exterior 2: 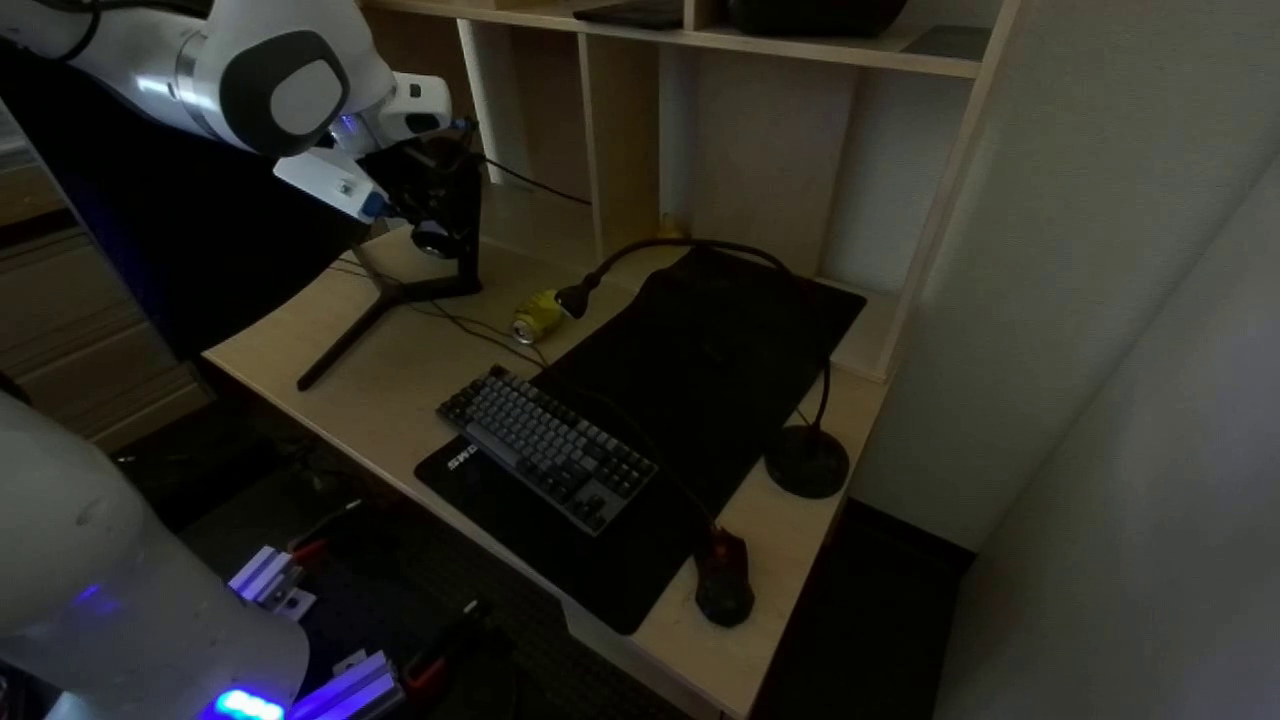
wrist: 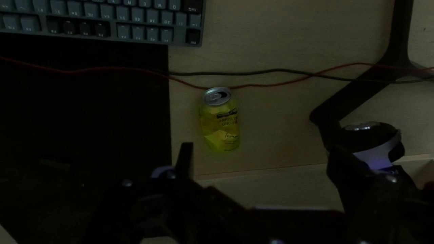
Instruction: Place the yellow can upright
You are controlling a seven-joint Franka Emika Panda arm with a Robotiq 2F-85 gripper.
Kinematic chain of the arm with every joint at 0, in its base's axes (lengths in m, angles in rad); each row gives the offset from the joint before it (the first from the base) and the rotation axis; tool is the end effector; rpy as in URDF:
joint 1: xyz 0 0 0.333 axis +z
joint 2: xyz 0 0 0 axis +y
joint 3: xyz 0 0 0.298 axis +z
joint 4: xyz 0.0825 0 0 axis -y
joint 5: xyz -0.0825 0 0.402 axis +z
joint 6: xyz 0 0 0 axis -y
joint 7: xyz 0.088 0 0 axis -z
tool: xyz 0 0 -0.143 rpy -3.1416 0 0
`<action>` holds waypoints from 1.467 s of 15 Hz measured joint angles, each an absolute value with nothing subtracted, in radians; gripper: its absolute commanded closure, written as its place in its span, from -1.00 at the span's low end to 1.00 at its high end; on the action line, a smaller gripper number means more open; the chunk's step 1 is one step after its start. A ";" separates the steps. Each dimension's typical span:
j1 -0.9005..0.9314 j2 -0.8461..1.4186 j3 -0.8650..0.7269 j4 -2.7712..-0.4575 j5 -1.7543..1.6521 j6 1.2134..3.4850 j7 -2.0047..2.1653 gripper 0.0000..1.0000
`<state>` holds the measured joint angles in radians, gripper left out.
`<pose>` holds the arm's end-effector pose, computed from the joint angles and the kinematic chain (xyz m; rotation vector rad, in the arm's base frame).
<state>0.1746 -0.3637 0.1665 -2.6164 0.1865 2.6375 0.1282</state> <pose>0.4451 0.1522 0.3498 -2.9453 -0.0996 -0.5352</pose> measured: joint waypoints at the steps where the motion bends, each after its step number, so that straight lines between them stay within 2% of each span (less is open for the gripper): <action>1: 0.175 -0.364 0.166 -2.616 0.187 2.637 0.128 -1.00; 9: 0.175 -0.360 0.167 -2.621 0.185 2.658 0.128 -1.00; 14: 0.123 -0.169 0.250 -2.696 0.016 2.971 0.294 -1.00; 18: 0.043 -0.035 0.297 -2.676 -0.142 2.987 0.463 -1.00; 22: 0.041 -0.031 0.296 -2.669 -0.153 2.974 0.470 -1.00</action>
